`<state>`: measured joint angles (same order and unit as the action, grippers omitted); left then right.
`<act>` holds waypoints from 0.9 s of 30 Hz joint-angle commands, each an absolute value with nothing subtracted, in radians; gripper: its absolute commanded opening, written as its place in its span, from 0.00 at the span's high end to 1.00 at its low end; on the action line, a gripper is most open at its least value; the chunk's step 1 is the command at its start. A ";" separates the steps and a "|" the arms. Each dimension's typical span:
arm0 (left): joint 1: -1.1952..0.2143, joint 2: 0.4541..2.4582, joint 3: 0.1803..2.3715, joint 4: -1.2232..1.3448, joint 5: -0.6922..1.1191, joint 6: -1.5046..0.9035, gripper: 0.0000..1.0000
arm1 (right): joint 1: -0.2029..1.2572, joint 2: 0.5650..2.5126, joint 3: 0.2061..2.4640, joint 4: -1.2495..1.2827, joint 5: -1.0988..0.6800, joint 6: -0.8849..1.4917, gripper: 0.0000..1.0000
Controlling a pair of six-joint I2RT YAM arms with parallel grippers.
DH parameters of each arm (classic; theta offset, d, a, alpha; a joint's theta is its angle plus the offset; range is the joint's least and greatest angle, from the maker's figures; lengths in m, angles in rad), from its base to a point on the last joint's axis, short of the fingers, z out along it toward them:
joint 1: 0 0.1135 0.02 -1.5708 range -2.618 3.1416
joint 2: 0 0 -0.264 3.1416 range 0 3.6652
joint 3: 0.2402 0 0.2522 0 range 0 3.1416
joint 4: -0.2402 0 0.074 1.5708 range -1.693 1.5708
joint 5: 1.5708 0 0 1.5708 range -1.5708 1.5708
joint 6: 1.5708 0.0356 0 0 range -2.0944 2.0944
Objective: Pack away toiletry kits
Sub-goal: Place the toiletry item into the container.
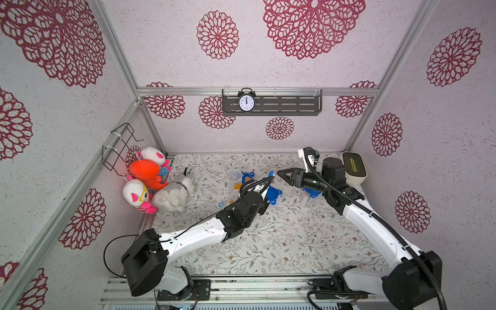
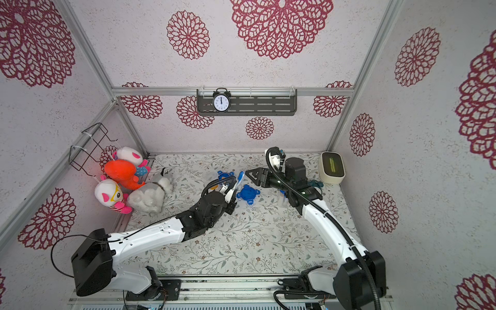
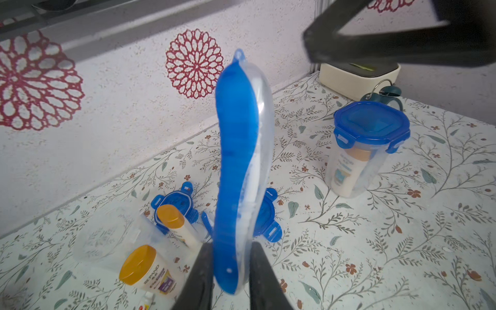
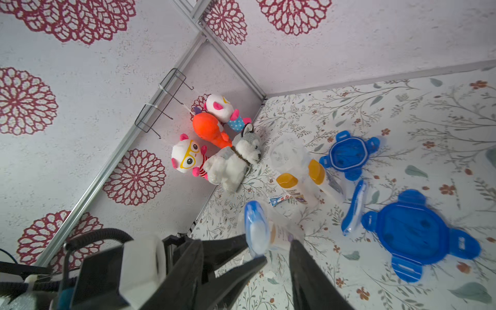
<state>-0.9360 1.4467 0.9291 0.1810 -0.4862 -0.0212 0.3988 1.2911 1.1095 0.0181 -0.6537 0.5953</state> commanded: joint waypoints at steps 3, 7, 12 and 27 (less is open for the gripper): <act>-0.909 1.399 0.895 0.277 -0.405 0.024 0.94 | 0.448 1.320 1.177 0.013 -0.603 0.583 0.51; -0.905 1.364 0.863 0.294 -0.384 0.007 0.94 | 0.465 1.328 1.183 0.016 -0.594 0.583 0.55; -0.903 1.330 0.832 0.310 -0.359 -0.006 0.94 | 0.491 1.338 1.188 -0.001 -0.564 0.565 0.56; -0.802 1.252 0.802 0.241 -0.316 -0.177 0.39 | 0.512 1.389 1.267 -0.066 -0.411 0.436 0.85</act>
